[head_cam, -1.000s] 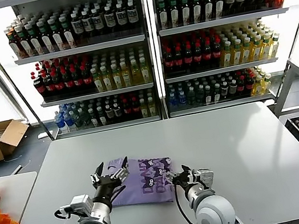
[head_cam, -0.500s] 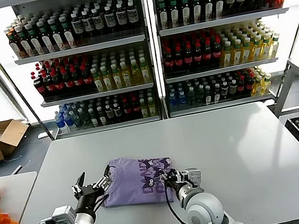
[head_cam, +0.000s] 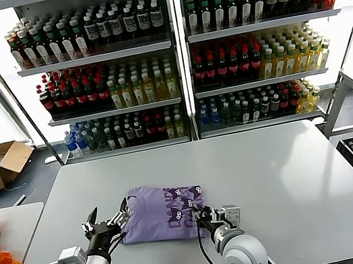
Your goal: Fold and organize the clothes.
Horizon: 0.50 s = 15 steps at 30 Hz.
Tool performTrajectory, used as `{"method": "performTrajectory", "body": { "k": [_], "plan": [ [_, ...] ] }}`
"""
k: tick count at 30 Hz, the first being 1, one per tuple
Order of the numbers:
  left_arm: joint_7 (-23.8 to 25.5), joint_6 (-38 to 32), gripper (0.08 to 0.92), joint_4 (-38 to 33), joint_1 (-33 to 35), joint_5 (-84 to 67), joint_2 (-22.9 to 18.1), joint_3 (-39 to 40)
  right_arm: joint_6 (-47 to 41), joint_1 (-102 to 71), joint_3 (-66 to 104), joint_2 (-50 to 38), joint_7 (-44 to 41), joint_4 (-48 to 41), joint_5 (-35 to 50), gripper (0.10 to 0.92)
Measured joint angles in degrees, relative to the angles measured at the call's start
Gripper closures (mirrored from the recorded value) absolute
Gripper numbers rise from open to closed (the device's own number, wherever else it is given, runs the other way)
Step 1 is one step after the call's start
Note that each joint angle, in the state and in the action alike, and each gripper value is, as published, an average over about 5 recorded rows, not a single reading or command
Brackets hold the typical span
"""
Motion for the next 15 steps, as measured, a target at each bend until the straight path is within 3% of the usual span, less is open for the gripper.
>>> {"method": "performTrajectory", "body": {
  "k": [9, 15],
  "plan": [
    [-0.02, -0.02, 0.177, -0.59, 0.16, 0.11, -1.00, 0.10, -0.10, -0.46, 1.55, -2.59, -0.99, 1.30, -0.32, 0.903],
    [-0.02, -0.07, 0.177, -0.56, 0.10, 0.32, -1.54, 0.59, -0.13, -0.35, 3.39, -5.79, -2.03, 1.66, -0.32, 0.918]
  ]
}}
